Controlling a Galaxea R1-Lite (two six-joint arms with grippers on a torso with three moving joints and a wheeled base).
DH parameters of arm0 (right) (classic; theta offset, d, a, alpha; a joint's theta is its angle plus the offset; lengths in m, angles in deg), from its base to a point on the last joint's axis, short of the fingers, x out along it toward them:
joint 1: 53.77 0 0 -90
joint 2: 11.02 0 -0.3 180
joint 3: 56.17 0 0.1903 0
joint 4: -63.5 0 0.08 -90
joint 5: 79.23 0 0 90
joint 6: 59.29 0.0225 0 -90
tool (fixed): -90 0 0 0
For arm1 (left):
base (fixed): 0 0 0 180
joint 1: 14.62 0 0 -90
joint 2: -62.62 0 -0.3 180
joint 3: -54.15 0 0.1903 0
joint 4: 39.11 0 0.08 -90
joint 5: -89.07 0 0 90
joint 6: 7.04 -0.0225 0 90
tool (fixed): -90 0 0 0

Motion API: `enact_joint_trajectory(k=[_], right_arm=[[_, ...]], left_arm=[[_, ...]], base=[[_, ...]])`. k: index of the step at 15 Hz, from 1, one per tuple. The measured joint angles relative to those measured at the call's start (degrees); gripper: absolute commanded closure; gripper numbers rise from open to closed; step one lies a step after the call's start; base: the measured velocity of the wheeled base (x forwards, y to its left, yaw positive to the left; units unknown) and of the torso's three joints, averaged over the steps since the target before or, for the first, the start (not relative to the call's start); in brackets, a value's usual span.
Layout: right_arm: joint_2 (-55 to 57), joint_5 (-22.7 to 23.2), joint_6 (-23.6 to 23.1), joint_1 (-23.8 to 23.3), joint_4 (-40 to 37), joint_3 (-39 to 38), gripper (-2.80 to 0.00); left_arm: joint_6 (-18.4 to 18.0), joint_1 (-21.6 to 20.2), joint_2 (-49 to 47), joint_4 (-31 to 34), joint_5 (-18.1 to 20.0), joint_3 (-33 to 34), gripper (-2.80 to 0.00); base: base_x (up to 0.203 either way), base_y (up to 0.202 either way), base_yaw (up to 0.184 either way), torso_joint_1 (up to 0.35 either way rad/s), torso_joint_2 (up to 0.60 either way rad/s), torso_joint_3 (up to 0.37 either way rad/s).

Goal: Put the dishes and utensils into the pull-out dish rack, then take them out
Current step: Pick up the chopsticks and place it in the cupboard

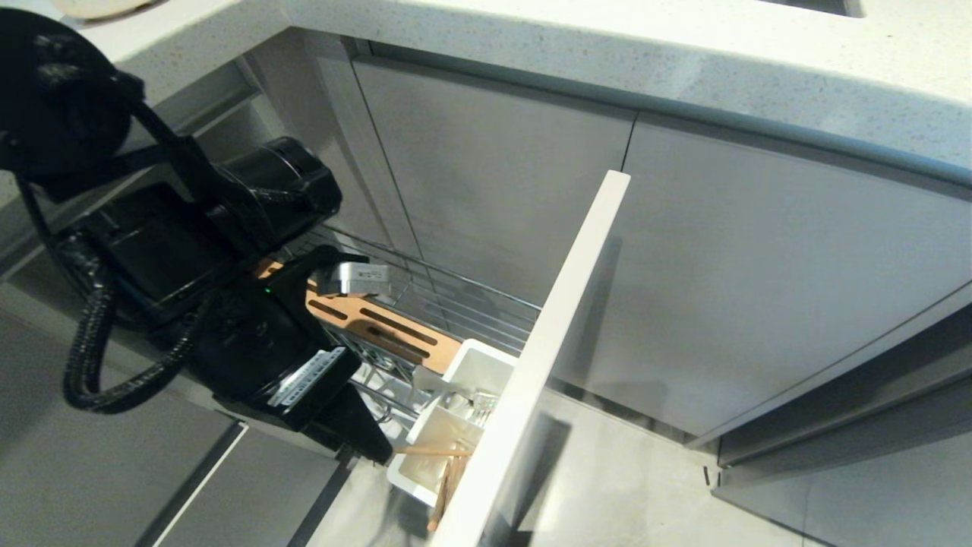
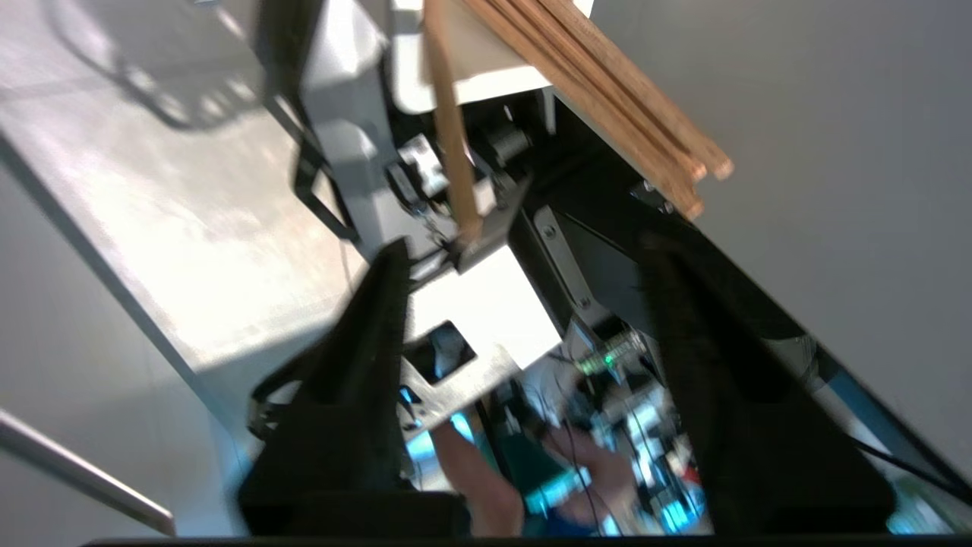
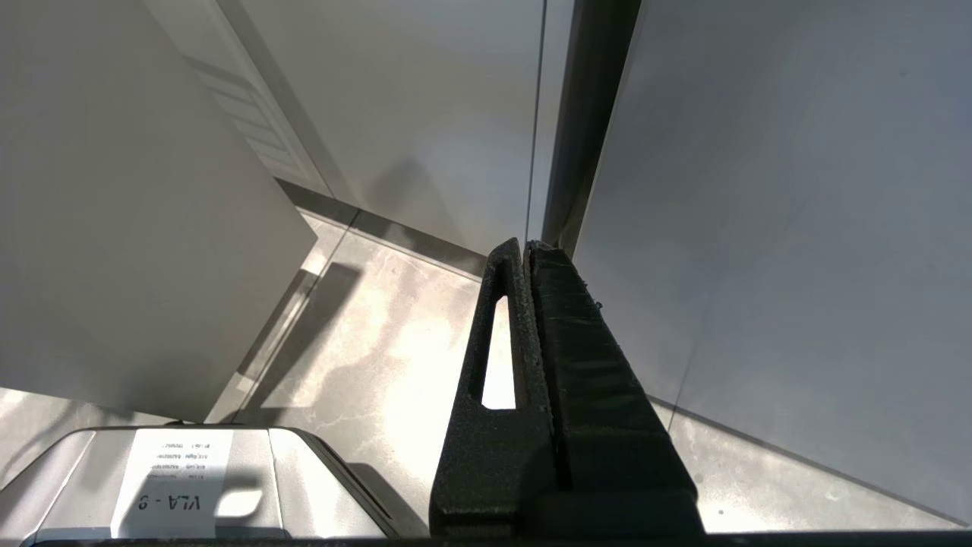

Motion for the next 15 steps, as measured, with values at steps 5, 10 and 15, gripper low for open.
enact_joint_trajectory(k=[5,10,15], right_arm=[[0.0,0.0,0.0,0.0,0.0,0.0,0.0],[0.0,0.0,0.0,0.0,0.0,0.0,0.0],[0.0,0.0,0.0,0.0,0.0,0.0,0.0]], left_arm=[[1.3,-1.5,10.2,-2.6,-5.3,0.0,0.0],[2.8,-5.4,21.0,-10.1,-5.7,-0.2,0.0],[14.5,-10.5,30.2,-27.1,-5.3,-0.2,0.0]], base=[[0.0,0.0,0.0,0.0,0.0,0.0],[0.0,0.0,0.0,0.0,0.0,0.0],[0.0,0.0,0.0,0.0,0.0,0.0]])
